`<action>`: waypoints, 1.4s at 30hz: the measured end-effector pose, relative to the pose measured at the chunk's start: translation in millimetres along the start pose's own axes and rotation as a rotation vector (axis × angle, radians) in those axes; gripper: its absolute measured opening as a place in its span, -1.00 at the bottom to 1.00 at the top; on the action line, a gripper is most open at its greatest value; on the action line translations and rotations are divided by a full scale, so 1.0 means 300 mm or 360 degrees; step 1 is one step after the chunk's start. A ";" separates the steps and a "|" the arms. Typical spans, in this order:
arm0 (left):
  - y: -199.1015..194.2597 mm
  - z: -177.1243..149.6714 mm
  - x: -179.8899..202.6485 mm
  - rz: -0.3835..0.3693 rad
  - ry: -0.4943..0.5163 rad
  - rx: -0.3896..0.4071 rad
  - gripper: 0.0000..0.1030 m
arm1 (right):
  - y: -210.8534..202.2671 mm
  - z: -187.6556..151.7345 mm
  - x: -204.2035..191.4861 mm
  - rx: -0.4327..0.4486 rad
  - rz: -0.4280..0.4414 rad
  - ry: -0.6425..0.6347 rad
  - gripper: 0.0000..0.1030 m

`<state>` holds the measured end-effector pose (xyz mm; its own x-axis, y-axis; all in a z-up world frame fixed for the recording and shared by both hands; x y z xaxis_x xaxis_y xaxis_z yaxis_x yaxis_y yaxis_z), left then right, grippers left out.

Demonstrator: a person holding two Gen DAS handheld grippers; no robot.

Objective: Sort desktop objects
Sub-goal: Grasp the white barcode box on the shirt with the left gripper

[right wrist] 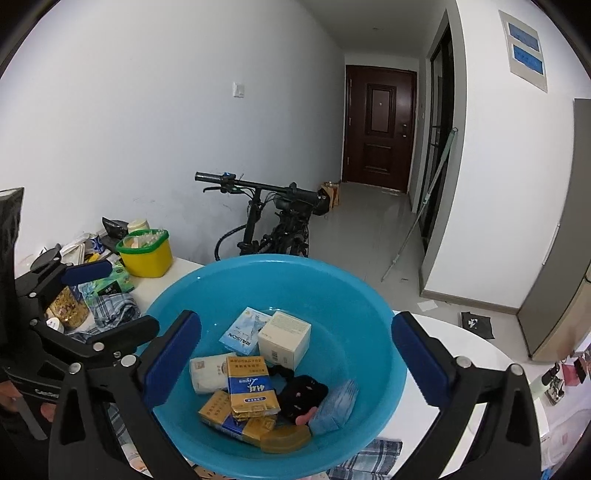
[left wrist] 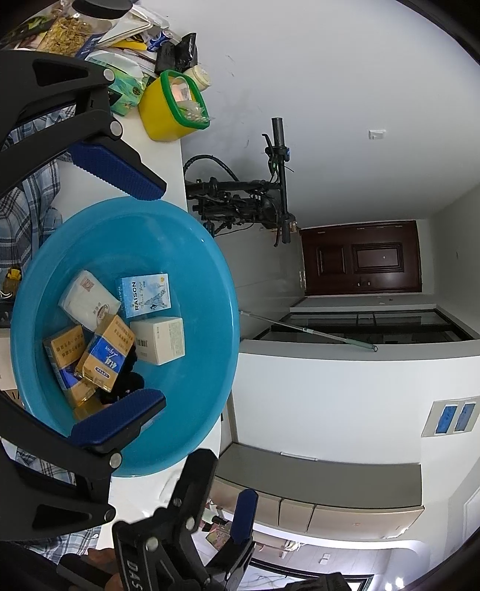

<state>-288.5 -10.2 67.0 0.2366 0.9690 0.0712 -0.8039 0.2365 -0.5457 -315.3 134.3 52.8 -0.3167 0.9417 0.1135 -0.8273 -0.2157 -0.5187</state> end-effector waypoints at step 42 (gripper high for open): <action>0.098 -0.566 0.177 -0.0077 0.0099 -0.0413 0.04 | -0.141 0.044 0.077 0.0129 0.0111 0.0118 1.00</action>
<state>-206.8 36.0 -87.0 0.3110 0.9488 0.0556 -0.6261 0.2485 -0.7391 -293.7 161.7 88.6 -0.3418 0.9397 0.0150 -0.8404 -0.2984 -0.4524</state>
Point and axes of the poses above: each gripper's, at about its wrist camera, not at the fingertips, and y roughly the way its jaws point, x to its right, z to its top, the point moved 5 cm from there along y, roughly the way its jaws point, and after that the axes turned 10 degrees about -z, right-handed, at the moved point
